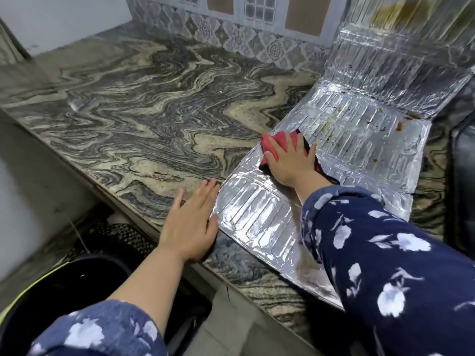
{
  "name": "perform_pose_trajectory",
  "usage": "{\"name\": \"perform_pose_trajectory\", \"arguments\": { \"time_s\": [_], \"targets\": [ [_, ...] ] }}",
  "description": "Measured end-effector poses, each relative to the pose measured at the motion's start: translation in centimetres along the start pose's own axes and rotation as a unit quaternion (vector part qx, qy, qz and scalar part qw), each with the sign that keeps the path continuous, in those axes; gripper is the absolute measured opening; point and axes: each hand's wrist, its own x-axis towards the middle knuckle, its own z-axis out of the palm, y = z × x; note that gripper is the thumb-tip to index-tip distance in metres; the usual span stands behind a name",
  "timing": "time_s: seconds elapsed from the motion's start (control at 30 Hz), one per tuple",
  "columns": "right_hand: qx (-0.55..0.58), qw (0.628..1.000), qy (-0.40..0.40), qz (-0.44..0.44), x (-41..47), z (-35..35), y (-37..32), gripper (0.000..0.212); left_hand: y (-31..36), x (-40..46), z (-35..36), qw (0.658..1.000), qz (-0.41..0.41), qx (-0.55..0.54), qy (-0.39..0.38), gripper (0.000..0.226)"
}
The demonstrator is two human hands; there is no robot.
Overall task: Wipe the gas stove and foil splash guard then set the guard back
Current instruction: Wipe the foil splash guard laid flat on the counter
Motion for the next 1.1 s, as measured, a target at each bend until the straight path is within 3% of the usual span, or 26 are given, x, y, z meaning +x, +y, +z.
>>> {"name": "perform_pose_trajectory", "arguments": {
  "time_s": [0.33,0.53,0.87,1.1],
  "targets": [
    [-0.002,0.996,-0.029,-0.089,-10.4,2.6,-4.9,0.053,0.1,0.1,0.0,1.000,0.000,0.014,-0.002,0.079],
    [-0.014,0.993,-0.013,-0.113,-14.6,3.3,-2.9,0.050,0.2,0.0,0.1,1.000,0.003,0.005,-0.004,0.080],
    [-0.005,1.000,-0.003,0.031,-8.8,1.2,3.8,0.053,-0.3,0.4,0.4,1.000,0.009,-0.001,-0.002,0.078],
    [0.017,0.995,-0.010,0.098,-4.9,0.0,4.9,0.053,-0.4,0.4,0.4,1.000,0.012,-0.001,0.005,0.076]
  ]
}}
